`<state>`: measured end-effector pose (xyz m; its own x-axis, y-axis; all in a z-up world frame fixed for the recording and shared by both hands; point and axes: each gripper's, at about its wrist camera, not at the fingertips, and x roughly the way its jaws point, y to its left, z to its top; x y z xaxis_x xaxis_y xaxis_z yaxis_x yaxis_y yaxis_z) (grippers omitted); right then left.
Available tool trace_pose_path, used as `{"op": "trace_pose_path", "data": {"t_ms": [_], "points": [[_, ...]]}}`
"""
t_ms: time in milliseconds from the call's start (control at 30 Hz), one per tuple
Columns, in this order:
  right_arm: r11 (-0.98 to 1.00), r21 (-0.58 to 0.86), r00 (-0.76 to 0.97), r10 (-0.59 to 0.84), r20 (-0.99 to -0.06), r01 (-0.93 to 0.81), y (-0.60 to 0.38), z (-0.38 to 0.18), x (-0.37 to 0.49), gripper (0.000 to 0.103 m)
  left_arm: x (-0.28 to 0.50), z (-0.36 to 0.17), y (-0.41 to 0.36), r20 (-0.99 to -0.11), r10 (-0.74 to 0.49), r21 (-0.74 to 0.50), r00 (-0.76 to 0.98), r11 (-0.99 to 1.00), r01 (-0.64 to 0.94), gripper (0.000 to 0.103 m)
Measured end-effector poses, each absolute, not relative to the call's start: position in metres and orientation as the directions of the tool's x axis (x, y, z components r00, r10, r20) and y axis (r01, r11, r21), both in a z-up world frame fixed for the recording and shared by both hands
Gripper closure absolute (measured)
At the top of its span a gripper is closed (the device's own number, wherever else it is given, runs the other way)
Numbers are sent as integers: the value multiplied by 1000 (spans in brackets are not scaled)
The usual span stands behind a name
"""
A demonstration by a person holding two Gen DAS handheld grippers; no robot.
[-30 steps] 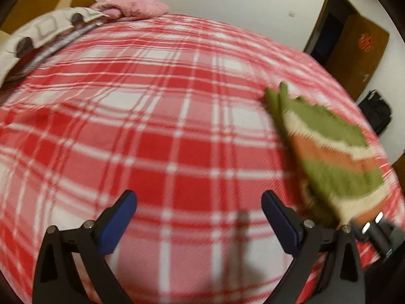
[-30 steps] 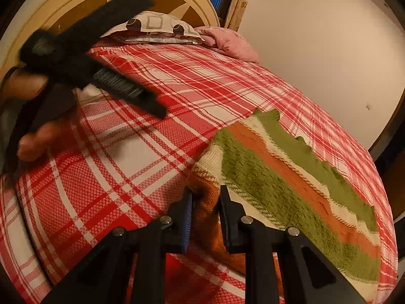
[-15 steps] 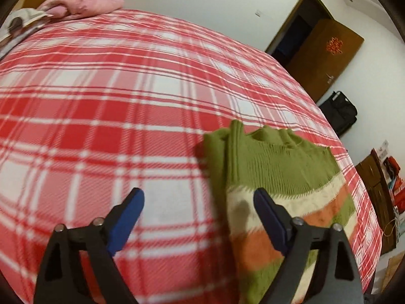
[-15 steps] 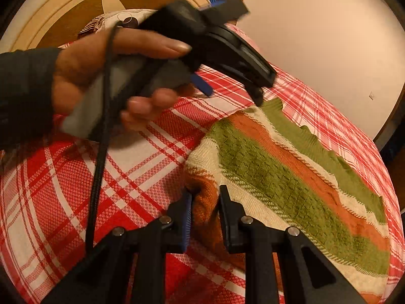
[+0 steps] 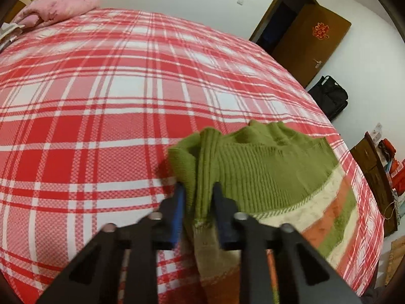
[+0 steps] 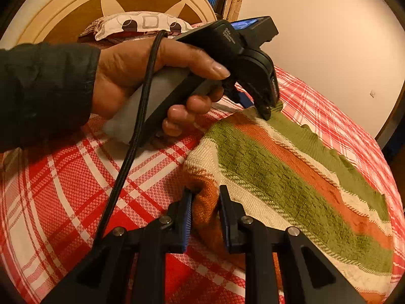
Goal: Fold small clothes
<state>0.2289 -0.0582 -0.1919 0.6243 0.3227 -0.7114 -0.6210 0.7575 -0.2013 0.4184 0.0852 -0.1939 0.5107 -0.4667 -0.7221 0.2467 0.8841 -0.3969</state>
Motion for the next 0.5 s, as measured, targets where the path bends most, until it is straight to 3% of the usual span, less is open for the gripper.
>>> {"op": "trace_pose_path", "data": {"t_ms": [100, 367, 500], "points": [[769, -182, 629, 335, -702, -612, -67, -186, 231, 85, 414, -189, 85, -710, -470, -395, 524, 882, 256, 90], [806, -140, 661, 357, -660, -576, -103, -159, 234, 86, 411, -171, 94, -653, -519, -490, 551, 845, 216, 91], [797, -98, 643, 400, -653, -596, -104, -150, 227, 87, 404, -165, 94, -653, -508, -477, 562, 852, 217, 91]]}}
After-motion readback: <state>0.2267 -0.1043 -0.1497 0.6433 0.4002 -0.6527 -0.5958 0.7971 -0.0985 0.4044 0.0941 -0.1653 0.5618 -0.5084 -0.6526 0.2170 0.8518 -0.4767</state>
